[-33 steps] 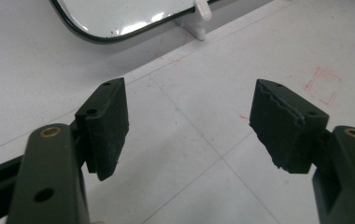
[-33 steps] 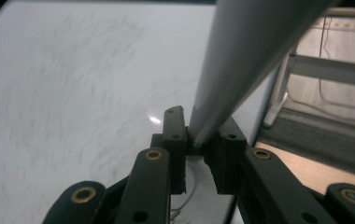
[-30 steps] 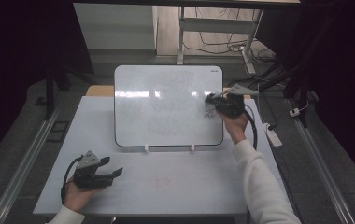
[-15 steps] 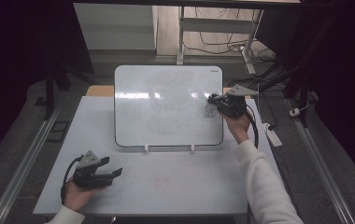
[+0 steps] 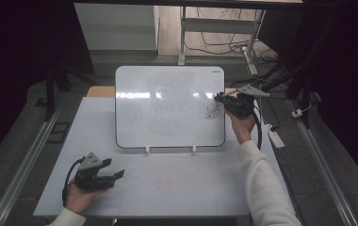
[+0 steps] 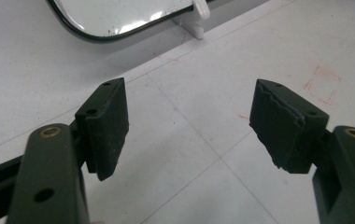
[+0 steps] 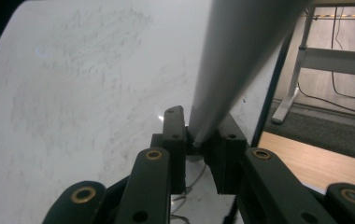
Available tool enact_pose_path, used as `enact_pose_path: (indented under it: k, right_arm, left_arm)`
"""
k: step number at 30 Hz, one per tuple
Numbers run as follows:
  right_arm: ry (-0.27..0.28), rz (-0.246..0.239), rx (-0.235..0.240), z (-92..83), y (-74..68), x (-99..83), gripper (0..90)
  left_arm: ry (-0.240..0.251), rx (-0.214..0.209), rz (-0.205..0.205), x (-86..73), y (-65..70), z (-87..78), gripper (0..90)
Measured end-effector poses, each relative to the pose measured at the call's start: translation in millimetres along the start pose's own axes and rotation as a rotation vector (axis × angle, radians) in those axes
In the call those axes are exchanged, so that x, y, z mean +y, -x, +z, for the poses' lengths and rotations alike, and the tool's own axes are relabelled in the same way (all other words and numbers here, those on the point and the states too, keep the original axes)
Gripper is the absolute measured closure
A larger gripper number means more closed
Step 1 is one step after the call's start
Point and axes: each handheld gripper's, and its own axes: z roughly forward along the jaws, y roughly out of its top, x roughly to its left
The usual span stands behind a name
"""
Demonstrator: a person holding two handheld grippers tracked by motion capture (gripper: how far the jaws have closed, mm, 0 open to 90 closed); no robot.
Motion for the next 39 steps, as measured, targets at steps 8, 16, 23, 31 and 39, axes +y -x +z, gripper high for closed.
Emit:
enact_pose_path:
  k: [8, 16, 23, 31, 39]
  right_arm:
    - [-0.026, -0.052, 0.025, 5.3, -15.8, -4.4, 77.8]
    - [-0.016, -0.039, -0.036, -6.8, 3.7, 1.0, 77.8]
    - [-0.094, -0.160, 0.058, -3.9, -14.1, -9.0, 77.8]
    - [-0.077, -0.107, 0.062, -5.3, -16.2, -16.3, 77.8]
    - [-0.045, -0.075, -0.026, -17.8, -4.2, -16.9, 77.8]
  left_arm:
    - [-0.004, 0.002, 0.000, -0.7, 0.2, 0.3, 29.1]
    - [-0.009, 0.000, -0.004, -1.2, -1.0, 1.2, 29.1]
    - [-0.006, 0.000, -0.010, -0.7, -2.4, 2.5, 29.2]
    - [0.010, 0.002, -0.005, -0.5, -0.6, -0.9, 29.2]
    - [0.012, -0.008, 0.000, 0.6, 1.7, -0.5, 29.2]
